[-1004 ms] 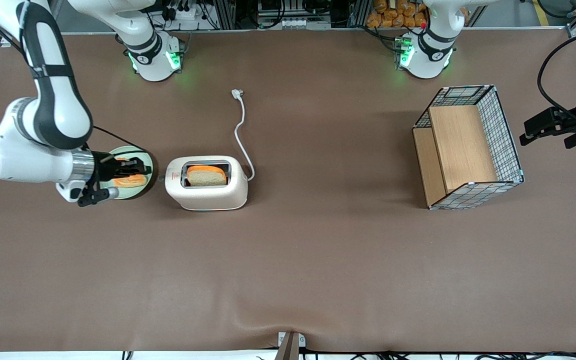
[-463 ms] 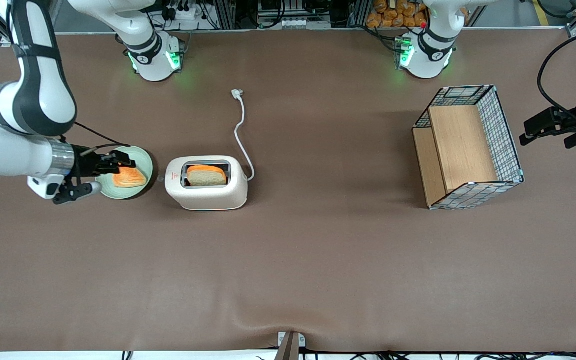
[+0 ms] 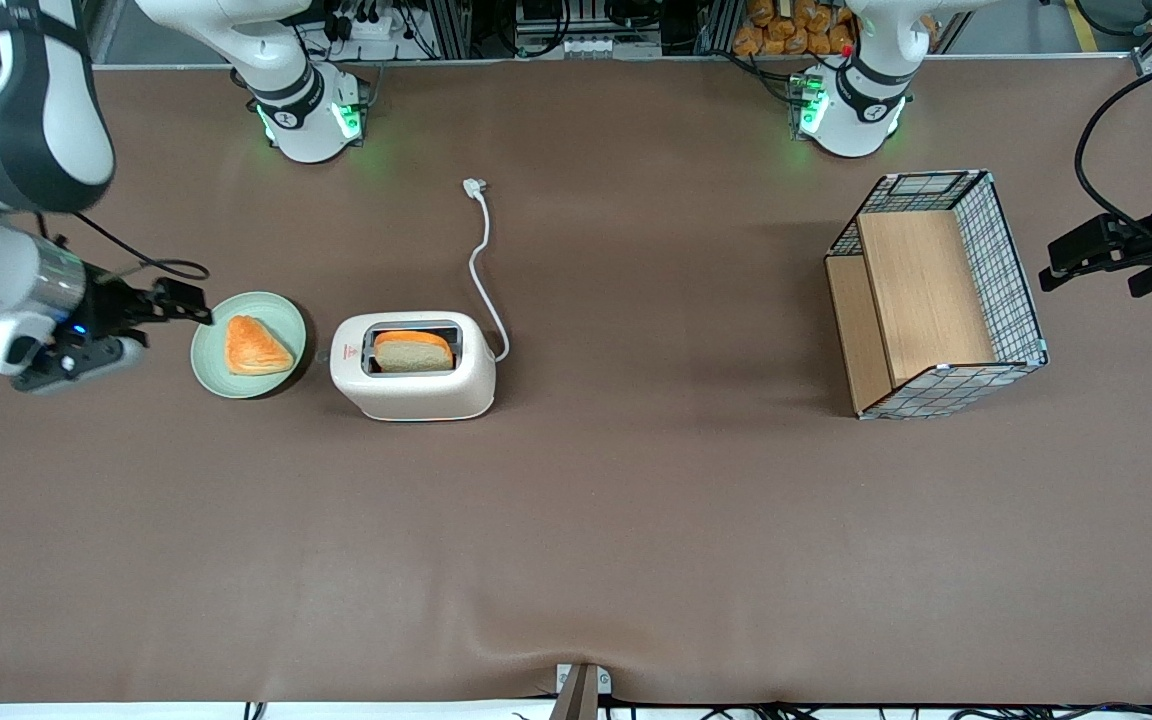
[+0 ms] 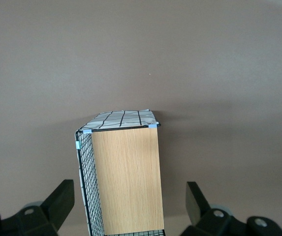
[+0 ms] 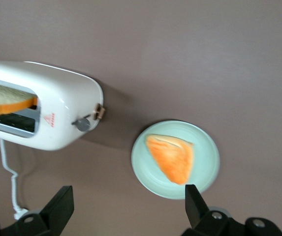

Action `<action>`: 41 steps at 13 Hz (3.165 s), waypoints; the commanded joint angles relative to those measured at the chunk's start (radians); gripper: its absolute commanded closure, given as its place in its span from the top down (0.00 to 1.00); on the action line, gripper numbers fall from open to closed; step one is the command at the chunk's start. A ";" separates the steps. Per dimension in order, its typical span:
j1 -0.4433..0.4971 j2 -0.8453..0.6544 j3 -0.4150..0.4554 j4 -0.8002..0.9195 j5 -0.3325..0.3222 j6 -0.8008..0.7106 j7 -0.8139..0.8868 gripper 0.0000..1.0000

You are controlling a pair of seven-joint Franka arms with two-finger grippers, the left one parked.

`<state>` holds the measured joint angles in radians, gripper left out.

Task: Press toaster button with right arm

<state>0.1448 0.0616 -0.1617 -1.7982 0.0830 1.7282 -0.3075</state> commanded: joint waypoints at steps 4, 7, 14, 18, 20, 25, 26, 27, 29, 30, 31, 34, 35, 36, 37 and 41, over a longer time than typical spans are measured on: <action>-0.053 -0.054 0.001 0.207 -0.092 -0.254 0.096 1.00; -0.119 -0.045 0.022 0.311 -0.081 -0.318 0.119 1.00; -0.137 -0.052 0.073 0.370 -0.092 -0.404 0.178 1.00; -0.126 -0.049 0.073 0.372 -0.098 -0.406 0.185 1.00; -0.126 -0.049 0.073 0.370 -0.095 -0.421 0.186 1.00; -0.131 -0.051 0.068 0.372 -0.098 -0.444 0.182 1.00; -0.131 -0.049 0.068 0.372 -0.098 -0.444 0.179 1.00; -0.131 -0.049 0.070 0.372 -0.097 -0.444 0.180 1.00; -0.133 -0.051 0.068 0.372 -0.098 -0.444 0.179 1.00; -0.131 -0.051 0.068 0.372 -0.098 -0.444 0.180 1.00; -0.131 -0.052 0.068 0.370 -0.097 -0.444 0.185 1.00; -0.134 -0.046 0.067 0.376 -0.101 -0.440 0.174 1.00; -0.134 -0.042 0.067 0.394 -0.104 -0.440 0.174 1.00; -0.131 -0.040 0.067 0.407 -0.126 -0.441 0.174 1.00; -0.134 -0.037 0.068 0.407 -0.152 -0.441 0.171 1.00; -0.130 0.001 0.070 0.402 -0.140 -0.434 0.139 1.00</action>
<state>0.0217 0.0144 -0.1056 -1.4309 -0.0478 1.3069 -0.1406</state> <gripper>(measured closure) 0.000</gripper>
